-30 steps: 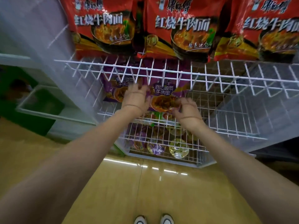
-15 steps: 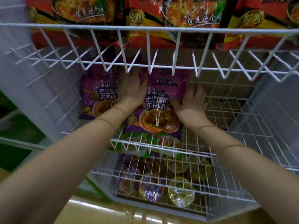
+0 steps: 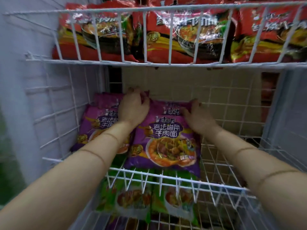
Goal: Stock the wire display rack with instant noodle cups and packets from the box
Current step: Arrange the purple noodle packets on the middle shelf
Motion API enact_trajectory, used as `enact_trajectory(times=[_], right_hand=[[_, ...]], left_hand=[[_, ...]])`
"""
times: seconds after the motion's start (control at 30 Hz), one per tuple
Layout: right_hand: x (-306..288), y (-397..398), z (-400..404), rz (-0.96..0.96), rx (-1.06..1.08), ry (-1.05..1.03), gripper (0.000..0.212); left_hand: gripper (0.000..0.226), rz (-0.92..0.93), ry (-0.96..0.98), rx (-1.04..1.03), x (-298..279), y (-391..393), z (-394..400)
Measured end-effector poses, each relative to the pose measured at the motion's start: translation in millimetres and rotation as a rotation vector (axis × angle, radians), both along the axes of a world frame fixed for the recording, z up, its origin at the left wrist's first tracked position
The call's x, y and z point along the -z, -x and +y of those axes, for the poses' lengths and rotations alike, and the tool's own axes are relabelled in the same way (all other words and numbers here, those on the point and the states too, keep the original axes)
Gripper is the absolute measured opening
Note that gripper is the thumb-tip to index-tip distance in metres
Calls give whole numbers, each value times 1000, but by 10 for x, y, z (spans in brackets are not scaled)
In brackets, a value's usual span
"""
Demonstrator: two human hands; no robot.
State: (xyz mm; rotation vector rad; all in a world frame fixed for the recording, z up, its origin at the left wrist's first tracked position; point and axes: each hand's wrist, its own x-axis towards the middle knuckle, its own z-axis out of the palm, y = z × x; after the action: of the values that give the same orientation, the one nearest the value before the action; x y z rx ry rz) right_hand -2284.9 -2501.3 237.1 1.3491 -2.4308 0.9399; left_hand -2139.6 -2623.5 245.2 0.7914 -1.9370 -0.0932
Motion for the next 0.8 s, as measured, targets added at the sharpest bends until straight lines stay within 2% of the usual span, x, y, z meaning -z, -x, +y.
enact_trajectory(times=[0.17,0.27,0.37,0.47,0.6,0.8], right_hand=[[-68,51,24,-29,-19,-52,45],[-72,112,32,-61,3,23,48],[-67,198,45,-263,-31,145,43],[-56,250,52,-403,-85,114,51],[-55,204,67,-446,-112,66,52],[-79,282,81,-586,-134,201,46]], left_hand=[[35,-72,-41,12,-28,-102,-85],[33,-127,-109,7,-22,-134,-115],[35,-205,-116,28,17,-134,-139],[35,-232,-106,29,27,-125,-167],[36,-236,-93,29,39,-130,-169],[30,-208,-76,76,48,-144,-134]])
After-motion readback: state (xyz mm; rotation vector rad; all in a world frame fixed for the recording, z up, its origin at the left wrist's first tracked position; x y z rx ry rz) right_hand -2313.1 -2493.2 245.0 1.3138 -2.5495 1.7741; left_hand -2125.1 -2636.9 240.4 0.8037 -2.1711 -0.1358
